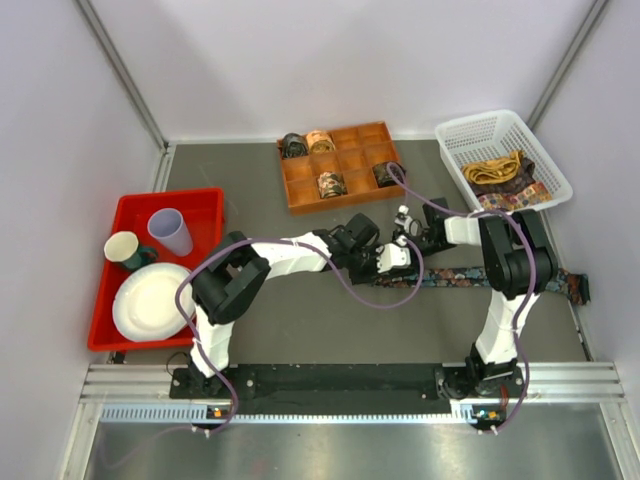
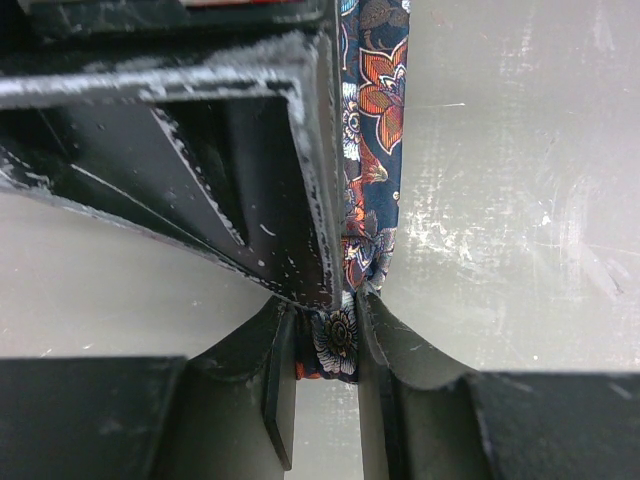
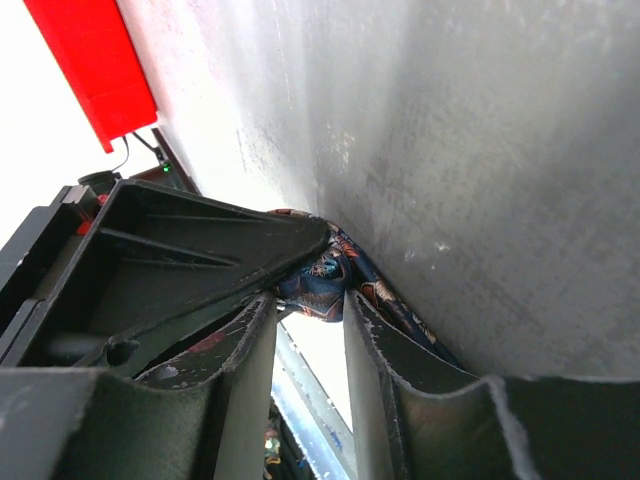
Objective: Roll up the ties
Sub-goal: Roll the tie at the center of the board.
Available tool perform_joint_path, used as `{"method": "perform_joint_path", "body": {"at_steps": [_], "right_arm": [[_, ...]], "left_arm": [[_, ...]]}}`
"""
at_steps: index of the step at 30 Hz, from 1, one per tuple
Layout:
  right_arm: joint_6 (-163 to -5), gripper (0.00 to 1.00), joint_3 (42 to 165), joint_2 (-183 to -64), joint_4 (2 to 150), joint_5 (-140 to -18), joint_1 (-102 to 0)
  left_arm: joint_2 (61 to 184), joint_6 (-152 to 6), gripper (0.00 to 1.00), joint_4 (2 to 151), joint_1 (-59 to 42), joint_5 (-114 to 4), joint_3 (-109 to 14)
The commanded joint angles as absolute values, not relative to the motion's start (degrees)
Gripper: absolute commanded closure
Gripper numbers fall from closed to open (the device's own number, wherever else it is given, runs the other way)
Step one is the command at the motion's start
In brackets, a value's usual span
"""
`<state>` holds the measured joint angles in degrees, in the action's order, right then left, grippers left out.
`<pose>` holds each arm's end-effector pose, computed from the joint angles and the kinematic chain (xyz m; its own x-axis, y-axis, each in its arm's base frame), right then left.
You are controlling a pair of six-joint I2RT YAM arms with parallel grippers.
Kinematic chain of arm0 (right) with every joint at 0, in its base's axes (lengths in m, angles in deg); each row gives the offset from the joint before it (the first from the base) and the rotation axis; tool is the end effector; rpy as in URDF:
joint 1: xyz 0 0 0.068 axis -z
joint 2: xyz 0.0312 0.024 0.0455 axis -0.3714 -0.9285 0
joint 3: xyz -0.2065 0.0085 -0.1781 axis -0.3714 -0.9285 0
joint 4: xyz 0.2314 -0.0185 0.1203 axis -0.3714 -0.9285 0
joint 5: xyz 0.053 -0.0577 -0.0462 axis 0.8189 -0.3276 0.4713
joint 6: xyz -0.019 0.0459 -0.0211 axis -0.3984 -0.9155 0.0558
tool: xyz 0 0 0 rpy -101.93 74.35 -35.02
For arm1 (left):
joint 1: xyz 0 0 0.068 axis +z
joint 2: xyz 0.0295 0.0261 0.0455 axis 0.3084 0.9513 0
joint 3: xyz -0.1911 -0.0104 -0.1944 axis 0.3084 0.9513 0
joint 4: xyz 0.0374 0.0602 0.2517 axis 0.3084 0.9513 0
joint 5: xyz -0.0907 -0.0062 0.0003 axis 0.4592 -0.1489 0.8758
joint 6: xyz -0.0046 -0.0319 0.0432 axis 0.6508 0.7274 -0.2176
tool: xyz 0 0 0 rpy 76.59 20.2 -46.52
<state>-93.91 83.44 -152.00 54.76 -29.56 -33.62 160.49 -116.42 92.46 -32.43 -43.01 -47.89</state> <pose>0.3117 0.0956 0.1092 -0.9989 -0.0478 -0.0032 -0.0280 0.5297 0.8477 0.2536 -0.3256 0.1571 0.0131 0.7621 -0.6473 0.9962 0.0460 0.0743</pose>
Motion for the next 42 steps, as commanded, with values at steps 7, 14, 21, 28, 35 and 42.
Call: {"method": "perform_joint_path", "body": {"at_steps": [7,14,21,28,35,42], "right_arm": [[-92.8,1.0,83.4,-154.7,57.4,-31.2,-36.7],[-89.5,1.0,83.7,-156.9,55.0,-36.5,-35.1],[-88.0,1.0,83.5,-158.2,52.3,-40.8,-33.6],[-87.9,1.0,84.6,-158.2,50.7,-44.7,-33.6],[-87.9,1.0,85.4,-158.6,48.7,-48.0,-33.6],[-85.7,1.0,86.9,-157.4,46.9,-42.0,-33.6]], "left_arm": [[166.1,-116.3,0.8,104.4,-32.4,-46.7,-47.1],[164.6,-111.2,0.5,97.4,-28.3,-35.8,-43.5],[159.4,-105.1,0.34,65.7,-23.0,-22.4,-27.6],[164.0,-100.1,0.33,44.9,-22.7,-15.2,-23.1],[169.0,-97.7,0.46,41.0,-24.5,-16.6,-25.1],[164.2,-108.6,0.7,68.5,-24.7,-23.9,-30.2]]}}
